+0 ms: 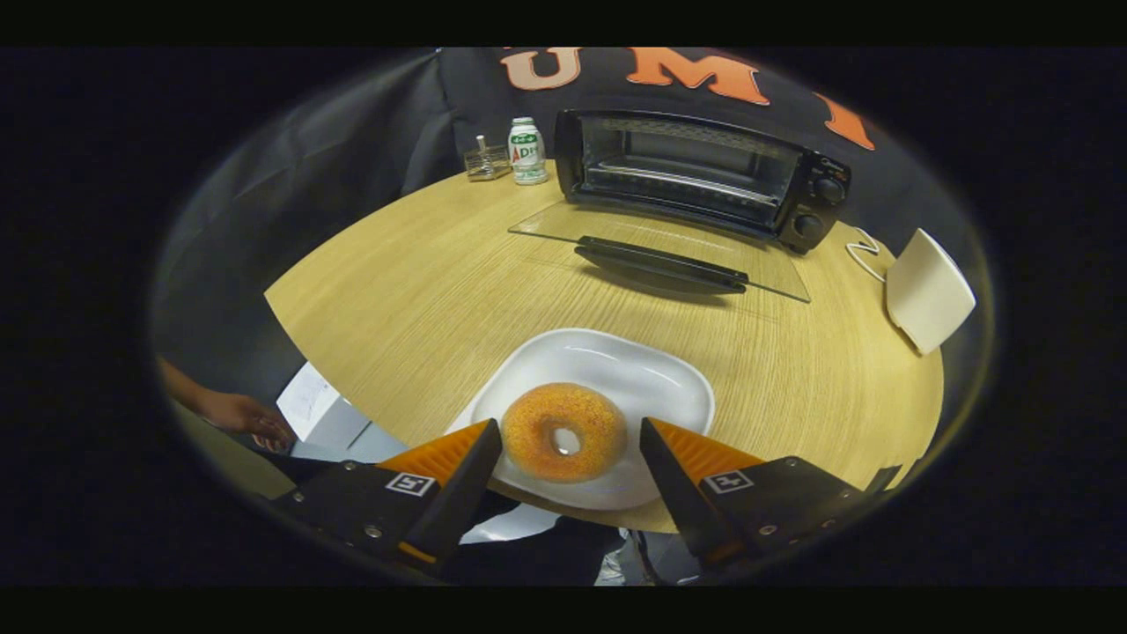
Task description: Open the toaster oven, put the food inside, and close the toaster oven door.
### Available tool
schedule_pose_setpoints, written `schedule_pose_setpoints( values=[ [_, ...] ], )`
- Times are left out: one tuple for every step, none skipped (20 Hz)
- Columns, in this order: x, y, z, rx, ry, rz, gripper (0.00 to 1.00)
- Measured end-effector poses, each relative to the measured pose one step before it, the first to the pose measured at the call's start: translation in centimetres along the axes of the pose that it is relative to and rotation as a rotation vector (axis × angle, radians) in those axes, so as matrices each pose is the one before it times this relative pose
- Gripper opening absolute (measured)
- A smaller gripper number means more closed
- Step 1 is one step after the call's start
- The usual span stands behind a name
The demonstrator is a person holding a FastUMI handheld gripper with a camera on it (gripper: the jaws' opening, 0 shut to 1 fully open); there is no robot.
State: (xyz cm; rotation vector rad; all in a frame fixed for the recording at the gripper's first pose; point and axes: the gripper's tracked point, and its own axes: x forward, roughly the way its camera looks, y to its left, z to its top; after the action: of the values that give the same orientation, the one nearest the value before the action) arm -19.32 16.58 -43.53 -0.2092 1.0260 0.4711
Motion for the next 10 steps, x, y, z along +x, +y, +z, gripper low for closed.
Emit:
schedule_pose_setpoints(
  values=[
    [0.106, 0.125, -0.114, -0.01648, 0.00029, -0.00068, 0.91],
    [0.062, 0.005, -0.145, -0.02260, 0.00485, -0.00275, 0.87],
    [0.000, -0.044, -0.182, -0.02476, 0.00354, -0.00451, 0.86],
    [0.057, -0.030, 0.048, -0.01500, -0.00274, -0.00080, 0.84],
    [0.163, 0.046, -0.116, -0.00015, 0.00089, 0.00172, 0.83],
    [-0.010, -0.070, -0.110, 0.01333, 0.00230, 0.00621, 0.80],
    [0.007, -0.034, 0.006, 0.01523, 0.00125, 0.00107, 0.78],
    [-0.070, -0.112, 0.115, 0.01021, -0.00182, -0.00029, 0.73],
    [0.126, -0.142, 0.091, 0.00650, 0.00242, -0.00224, 0.71],
    [-0.012, -0.042, -0.050, 0.00775, 0.00345, -0.00163, 0.67]
  ],
)
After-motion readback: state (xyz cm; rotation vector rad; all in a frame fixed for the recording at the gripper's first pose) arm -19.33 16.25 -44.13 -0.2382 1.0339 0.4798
